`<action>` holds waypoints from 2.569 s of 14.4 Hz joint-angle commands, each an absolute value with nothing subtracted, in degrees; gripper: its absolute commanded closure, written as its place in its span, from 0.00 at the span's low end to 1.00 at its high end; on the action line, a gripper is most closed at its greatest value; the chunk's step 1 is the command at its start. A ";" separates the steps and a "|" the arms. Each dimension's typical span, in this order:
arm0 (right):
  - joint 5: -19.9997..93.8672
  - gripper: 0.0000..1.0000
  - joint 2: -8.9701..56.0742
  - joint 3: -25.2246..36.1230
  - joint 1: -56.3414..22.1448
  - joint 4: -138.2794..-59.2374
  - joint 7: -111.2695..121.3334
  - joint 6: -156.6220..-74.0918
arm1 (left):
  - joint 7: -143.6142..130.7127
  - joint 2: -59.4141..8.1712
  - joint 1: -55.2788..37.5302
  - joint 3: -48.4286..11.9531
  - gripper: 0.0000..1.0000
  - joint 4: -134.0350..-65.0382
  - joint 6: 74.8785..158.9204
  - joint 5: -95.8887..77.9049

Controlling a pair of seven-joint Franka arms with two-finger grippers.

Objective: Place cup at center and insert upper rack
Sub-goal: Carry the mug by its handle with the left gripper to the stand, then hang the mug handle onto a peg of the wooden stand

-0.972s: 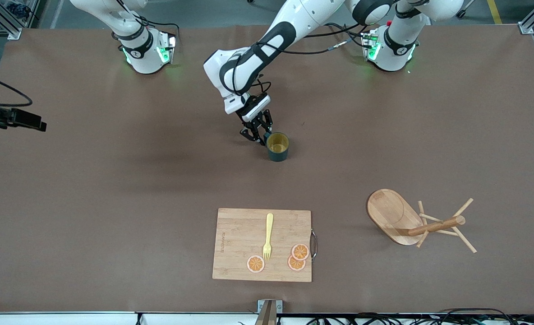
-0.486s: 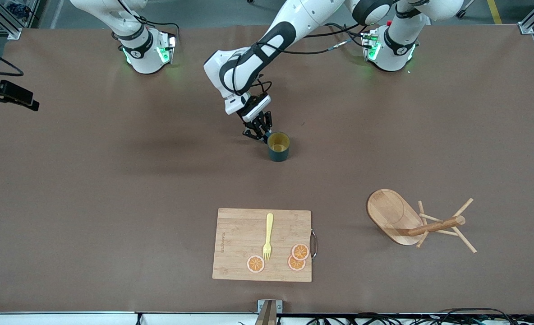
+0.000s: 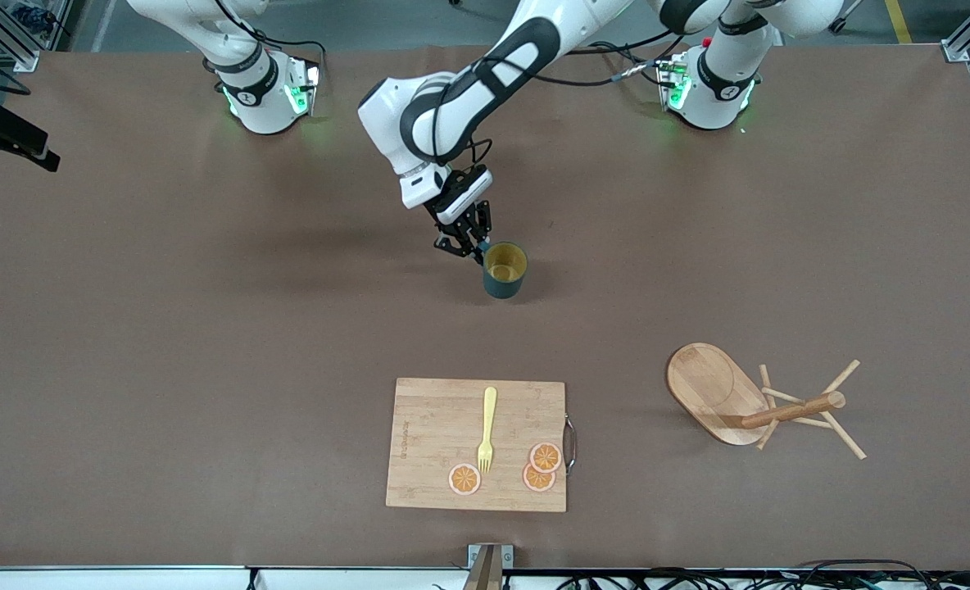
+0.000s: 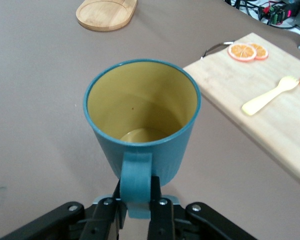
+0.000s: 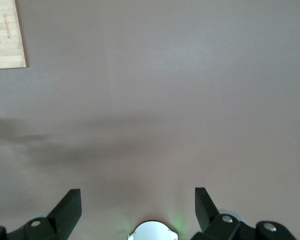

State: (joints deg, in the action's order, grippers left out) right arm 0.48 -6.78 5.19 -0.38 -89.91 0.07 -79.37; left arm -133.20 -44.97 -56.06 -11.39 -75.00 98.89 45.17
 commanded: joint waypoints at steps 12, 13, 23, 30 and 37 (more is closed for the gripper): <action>-0.18 0.00 -8.61 4.75 -0.26 -92.46 0.88 -80.51 | -103.82 -20.22 -26.13 -11.95 0.98 -76.81 99.58 7.50; -0.18 0.00 -8.61 4.66 -0.35 -92.46 0.88 -80.51 | -101.71 -19.87 -23.67 -12.04 0.98 -76.82 99.58 4.86; -0.18 0.00 -8.79 4.75 -0.70 -92.37 6.42 -79.89 | -73.94 -21.61 -0.19 -11.87 0.98 -76.90 99.58 -27.83; -0.26 0.00 -8.79 4.75 -0.70 -92.29 6.42 -78.75 | -63.38 -27.24 6.85 -11.78 0.98 -76.91 98.97 -41.48; -0.26 0.00 -8.79 4.75 -0.62 -92.29 6.33 -77.96 | -62.31 -31.29 10.46 -11.60 0.98 -76.64 99.05 -47.46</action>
State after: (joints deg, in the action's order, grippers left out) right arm 0.46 -7.16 4.79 -0.51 -90.89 5.92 -77.97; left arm -62.70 -30.83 10.24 -11.36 -77.04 98.97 -45.25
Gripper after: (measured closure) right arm 0.000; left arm 0.789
